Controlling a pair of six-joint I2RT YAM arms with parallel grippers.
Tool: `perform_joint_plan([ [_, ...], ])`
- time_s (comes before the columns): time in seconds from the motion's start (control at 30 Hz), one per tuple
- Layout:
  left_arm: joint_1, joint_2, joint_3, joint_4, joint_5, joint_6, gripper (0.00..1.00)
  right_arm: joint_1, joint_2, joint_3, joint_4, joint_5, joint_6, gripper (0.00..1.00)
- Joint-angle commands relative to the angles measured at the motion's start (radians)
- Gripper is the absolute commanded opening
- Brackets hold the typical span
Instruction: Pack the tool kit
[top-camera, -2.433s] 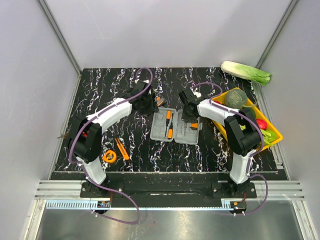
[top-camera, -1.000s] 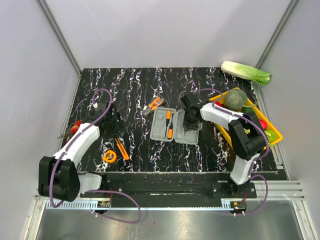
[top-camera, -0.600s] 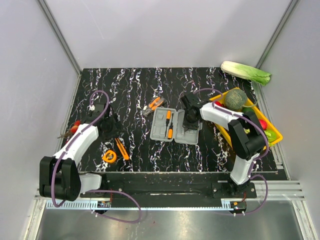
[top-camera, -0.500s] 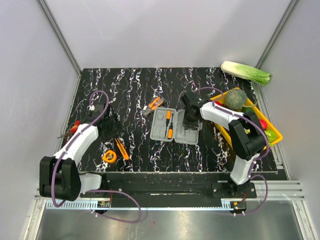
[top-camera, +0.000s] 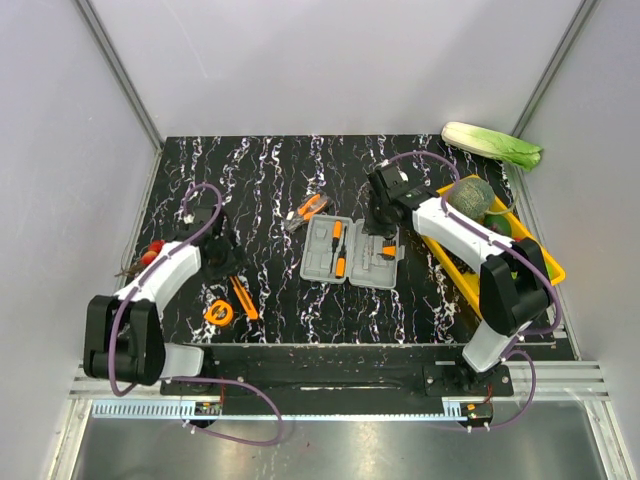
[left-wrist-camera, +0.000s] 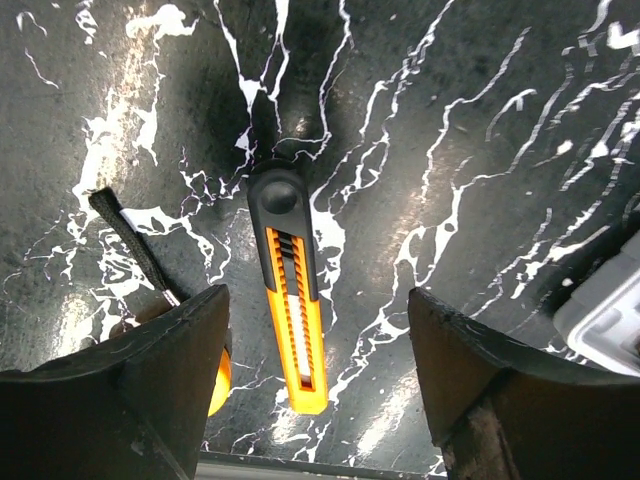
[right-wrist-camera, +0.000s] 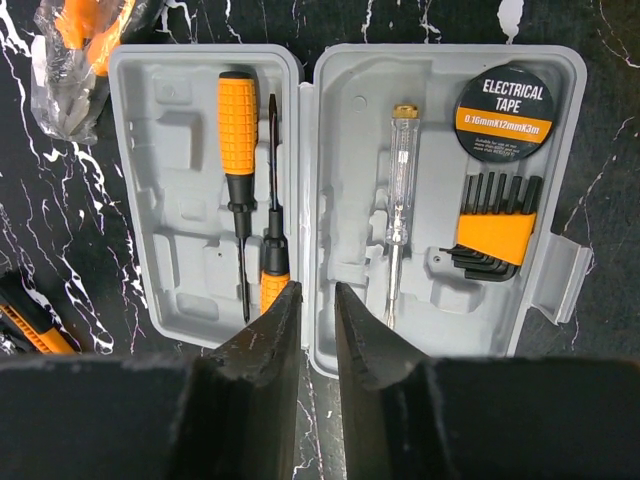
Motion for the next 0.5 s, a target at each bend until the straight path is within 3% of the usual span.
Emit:
perform_joint_plan([
  [0.0, 0.007, 0.083, 0.016, 0.027, 0.017, -0.014, 0.73, 0.007, -0.041, 0.008, 0.03, -0.009, -0.011, 0.25],
  [0.37, 0.005, 0.242, 0.056, 0.025, 0.017, 0.006, 0.44, 0.007, -0.072, -0.059, 0.086, -0.016, 0.016, 0.25],
  [0.47, 0.004, 0.261, 0.066, 0.025, 0.025, 0.012, 0.31, 0.007, -0.069, -0.065, 0.094, -0.016, 0.01, 0.25],
])
